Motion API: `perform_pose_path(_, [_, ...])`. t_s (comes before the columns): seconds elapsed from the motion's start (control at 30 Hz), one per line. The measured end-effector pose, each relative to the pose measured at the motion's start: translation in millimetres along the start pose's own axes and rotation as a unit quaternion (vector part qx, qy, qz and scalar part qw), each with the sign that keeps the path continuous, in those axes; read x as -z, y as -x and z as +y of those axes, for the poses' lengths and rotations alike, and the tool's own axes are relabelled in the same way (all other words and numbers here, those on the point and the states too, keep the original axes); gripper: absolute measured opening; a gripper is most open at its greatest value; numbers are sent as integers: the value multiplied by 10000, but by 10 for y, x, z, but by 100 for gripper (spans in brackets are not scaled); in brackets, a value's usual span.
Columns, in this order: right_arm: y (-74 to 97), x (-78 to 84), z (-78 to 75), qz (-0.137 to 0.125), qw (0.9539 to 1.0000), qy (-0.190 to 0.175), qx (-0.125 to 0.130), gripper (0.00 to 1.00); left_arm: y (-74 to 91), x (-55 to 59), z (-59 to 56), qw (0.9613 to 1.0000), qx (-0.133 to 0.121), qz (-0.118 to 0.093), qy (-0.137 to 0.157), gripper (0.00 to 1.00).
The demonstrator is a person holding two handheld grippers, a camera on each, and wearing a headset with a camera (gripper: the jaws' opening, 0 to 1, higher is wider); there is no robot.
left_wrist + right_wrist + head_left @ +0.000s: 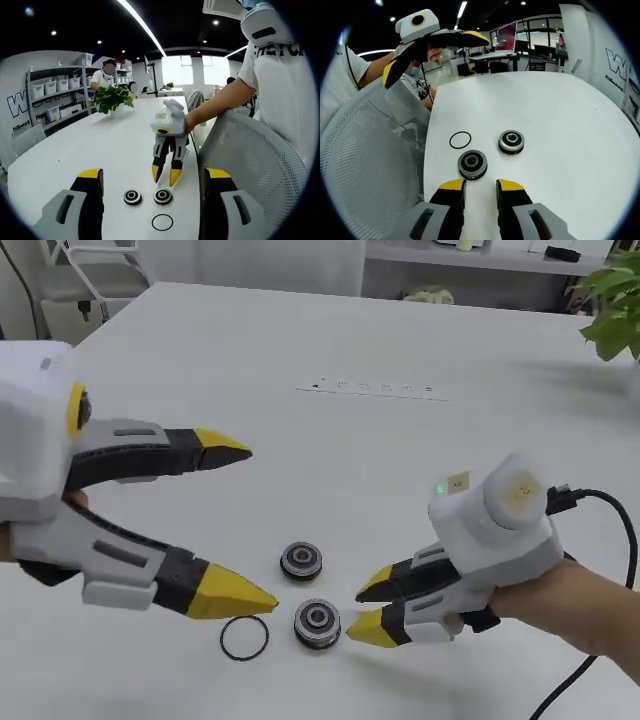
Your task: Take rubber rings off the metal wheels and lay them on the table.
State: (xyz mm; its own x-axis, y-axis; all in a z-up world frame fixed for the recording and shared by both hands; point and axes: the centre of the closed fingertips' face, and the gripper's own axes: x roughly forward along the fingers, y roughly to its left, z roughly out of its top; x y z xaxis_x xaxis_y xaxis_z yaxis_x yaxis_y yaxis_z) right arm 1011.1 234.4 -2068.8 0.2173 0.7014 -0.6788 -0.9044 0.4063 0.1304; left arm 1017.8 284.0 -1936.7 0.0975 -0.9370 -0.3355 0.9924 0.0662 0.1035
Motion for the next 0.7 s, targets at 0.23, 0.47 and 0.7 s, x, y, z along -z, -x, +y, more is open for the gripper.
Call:
perform_pose_path(0.23, [-30,33,18,79,10000,25,-51,20,-265,90,2,9997,128,95,-195,68])
perform_pose_path(0.47, [-58,56,42,147,9998,60,-101,19,-525,354,-73,9983,332,333,-332,58])
perform_pose_path(0.7, [-76,42,60,98,9998,18,-147,18,-640,628,-158,9972,473,573,58,44])
